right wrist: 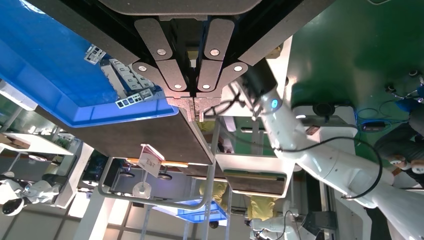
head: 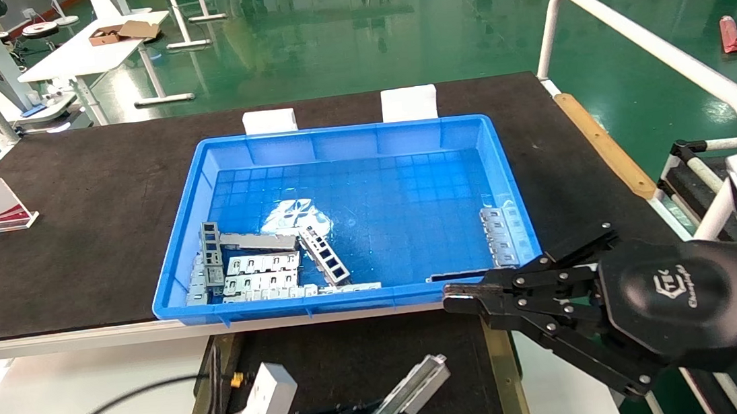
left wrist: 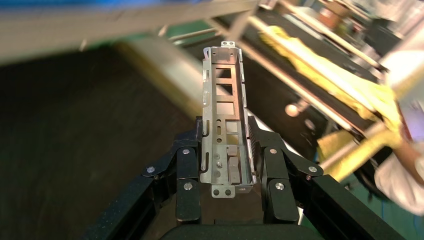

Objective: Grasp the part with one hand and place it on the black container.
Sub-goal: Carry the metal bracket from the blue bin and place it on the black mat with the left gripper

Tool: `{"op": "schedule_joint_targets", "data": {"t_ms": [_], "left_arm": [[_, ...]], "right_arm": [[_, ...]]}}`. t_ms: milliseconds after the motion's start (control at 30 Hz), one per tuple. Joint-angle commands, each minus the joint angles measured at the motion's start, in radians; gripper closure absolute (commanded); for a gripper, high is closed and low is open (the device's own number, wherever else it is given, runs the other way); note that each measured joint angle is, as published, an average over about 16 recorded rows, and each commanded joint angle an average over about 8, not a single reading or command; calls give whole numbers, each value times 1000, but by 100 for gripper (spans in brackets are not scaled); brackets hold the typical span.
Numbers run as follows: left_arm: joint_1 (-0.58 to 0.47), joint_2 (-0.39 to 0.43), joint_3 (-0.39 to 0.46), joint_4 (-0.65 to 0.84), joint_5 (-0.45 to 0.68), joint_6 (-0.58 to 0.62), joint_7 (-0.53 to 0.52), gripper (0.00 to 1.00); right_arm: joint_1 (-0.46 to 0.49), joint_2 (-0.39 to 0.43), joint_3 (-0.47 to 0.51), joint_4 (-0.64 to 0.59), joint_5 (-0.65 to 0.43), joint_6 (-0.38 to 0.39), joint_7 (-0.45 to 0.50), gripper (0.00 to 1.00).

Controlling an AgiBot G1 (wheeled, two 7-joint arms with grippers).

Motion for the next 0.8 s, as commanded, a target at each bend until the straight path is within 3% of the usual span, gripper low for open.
{"op": "schedule_joint_targets", "data": {"t_ms": [33, 300, 567, 800], "left_arm": [[40, 2, 10, -14, 0, -59, -25, 100], [96, 78, 51, -15, 13, -295, -120, 100], [106, 215, 73, 27, 11, -539, -184, 100], [97, 330, 70, 82, -3, -680, -210, 100]], "right_arm": [[0, 0, 0, 0, 0, 0, 0, 100], [0, 0, 0, 0, 0, 0, 0, 100], [0, 0, 0, 0, 0, 0, 0, 100], [0, 0, 0, 0, 0, 0, 0, 100]]}}
